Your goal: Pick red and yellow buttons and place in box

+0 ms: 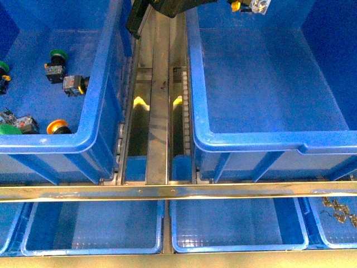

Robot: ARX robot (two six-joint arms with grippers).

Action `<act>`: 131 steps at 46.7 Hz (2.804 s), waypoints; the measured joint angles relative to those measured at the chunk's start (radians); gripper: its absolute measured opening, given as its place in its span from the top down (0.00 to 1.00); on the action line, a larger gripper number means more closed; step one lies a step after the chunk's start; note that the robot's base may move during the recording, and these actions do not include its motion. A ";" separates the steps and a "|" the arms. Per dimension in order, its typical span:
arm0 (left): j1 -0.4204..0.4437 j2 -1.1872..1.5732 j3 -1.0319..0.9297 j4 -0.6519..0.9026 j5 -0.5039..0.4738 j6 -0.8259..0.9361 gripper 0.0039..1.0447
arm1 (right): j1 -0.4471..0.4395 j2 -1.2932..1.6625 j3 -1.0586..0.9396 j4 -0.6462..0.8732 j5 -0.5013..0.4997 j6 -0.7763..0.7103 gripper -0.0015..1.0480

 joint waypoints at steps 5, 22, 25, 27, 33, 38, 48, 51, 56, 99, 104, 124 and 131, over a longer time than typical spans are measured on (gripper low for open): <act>0.007 -0.010 -0.028 0.006 0.000 0.000 0.68 | 0.055 0.208 0.059 0.160 -0.020 -0.120 0.06; 0.025 -0.052 -0.062 0.013 0.012 0.000 0.68 | 0.085 0.653 0.317 0.346 -0.041 -0.330 0.06; 0.025 -0.056 -0.062 0.013 0.016 -0.001 0.68 | 0.088 0.684 0.348 0.362 -0.038 -0.358 0.06; 0.025 -0.058 -0.062 0.014 0.016 -0.001 0.68 | 0.088 0.703 0.367 0.369 -0.037 -0.372 0.06; 0.023 -0.061 -0.063 0.017 0.020 -0.001 0.68 | 0.087 0.766 0.426 0.380 -0.027 -0.401 0.06; 0.023 -0.061 -0.063 0.017 0.020 -0.001 0.68 | 0.084 0.801 0.474 0.380 -0.026 -0.420 0.06; 0.016 -0.061 -0.069 0.018 0.023 -0.002 0.68 | 0.084 0.848 0.546 0.385 -0.025 -0.465 0.06; 0.014 -0.061 -0.069 0.022 0.023 -0.003 0.68 | 0.084 0.864 0.564 0.385 -0.026 -0.478 0.06; 0.014 -0.061 -0.069 0.023 0.023 -0.006 0.68 | 0.084 0.880 0.586 0.373 -0.028 -0.496 0.06; 0.021 -0.061 -0.066 0.024 0.021 -0.021 0.68 | 0.102 0.915 0.650 0.348 -0.051 -0.507 0.62; 0.022 -0.061 -0.066 0.024 0.019 -0.037 0.68 | 0.102 0.915 0.650 0.351 -0.050 -0.507 0.68; 0.023 -0.061 -0.066 0.035 -0.011 0.061 0.08 | 0.102 0.915 0.626 0.361 -0.046 -0.496 0.68; 0.033 -0.081 -0.074 0.042 -0.027 0.103 0.07 | 0.098 0.915 0.605 0.368 -0.042 -0.483 0.69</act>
